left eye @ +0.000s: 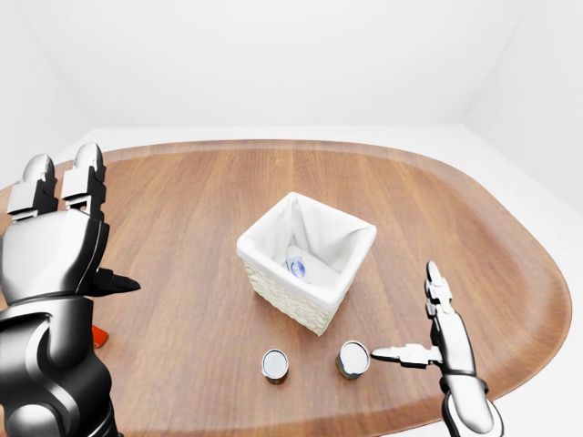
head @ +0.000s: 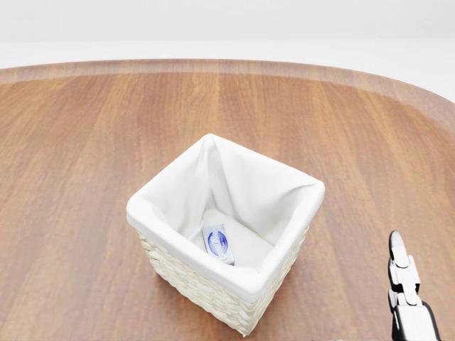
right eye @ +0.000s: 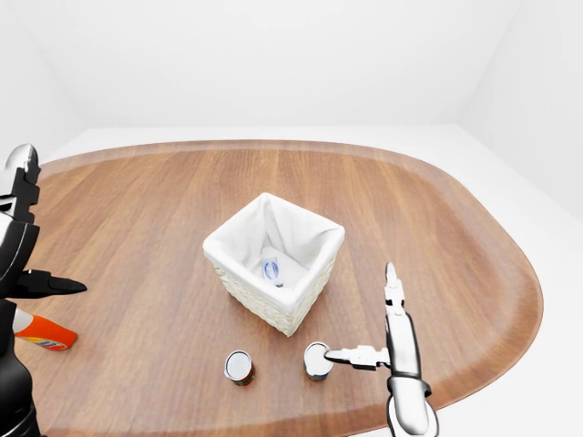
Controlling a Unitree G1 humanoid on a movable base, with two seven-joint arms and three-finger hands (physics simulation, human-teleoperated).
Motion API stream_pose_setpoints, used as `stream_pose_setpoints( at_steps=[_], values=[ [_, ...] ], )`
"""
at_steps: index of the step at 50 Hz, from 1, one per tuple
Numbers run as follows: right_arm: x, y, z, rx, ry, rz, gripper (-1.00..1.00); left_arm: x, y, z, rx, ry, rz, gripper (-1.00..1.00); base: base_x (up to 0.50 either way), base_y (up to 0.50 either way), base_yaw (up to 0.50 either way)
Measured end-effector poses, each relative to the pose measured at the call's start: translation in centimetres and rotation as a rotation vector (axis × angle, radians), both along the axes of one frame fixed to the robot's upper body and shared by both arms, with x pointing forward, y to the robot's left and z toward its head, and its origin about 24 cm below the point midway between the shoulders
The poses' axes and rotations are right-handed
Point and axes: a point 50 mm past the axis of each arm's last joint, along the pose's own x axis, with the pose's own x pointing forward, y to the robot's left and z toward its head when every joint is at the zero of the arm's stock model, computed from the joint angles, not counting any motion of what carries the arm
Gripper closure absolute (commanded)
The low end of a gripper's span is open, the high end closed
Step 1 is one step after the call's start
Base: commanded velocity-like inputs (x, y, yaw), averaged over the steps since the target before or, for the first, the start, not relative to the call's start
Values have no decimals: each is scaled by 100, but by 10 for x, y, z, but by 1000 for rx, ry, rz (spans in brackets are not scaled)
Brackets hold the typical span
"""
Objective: Pick up the alphabet soup and the cream cheese box, and put them in the basket.
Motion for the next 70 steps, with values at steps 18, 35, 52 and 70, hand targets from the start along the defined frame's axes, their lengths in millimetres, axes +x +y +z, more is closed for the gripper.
stream_pose_setpoints(
  at_steps=[18, 35, 52, 70],
  values=[
    [-8, 9, -14, -58, 89, 36, -100, 0, 0, -2, -1, 11, 4, -100, 0, 0, 0],
    [-10, 19, -28, -116, 155, 73, -100, -1, 0, -2, 0, 20, 8, -100, 0, 0, 0],
    [-10, 29, -42, -198, 198, 96, -100, -2, 0, -1, 2, 19, 9, -100, 0, 0, 0],
    [-8, 38, -56, -257, 232, 121, -100, -1, 0, -3, -2, 19, 8, -100, 0, 0, 0]
  ],
)
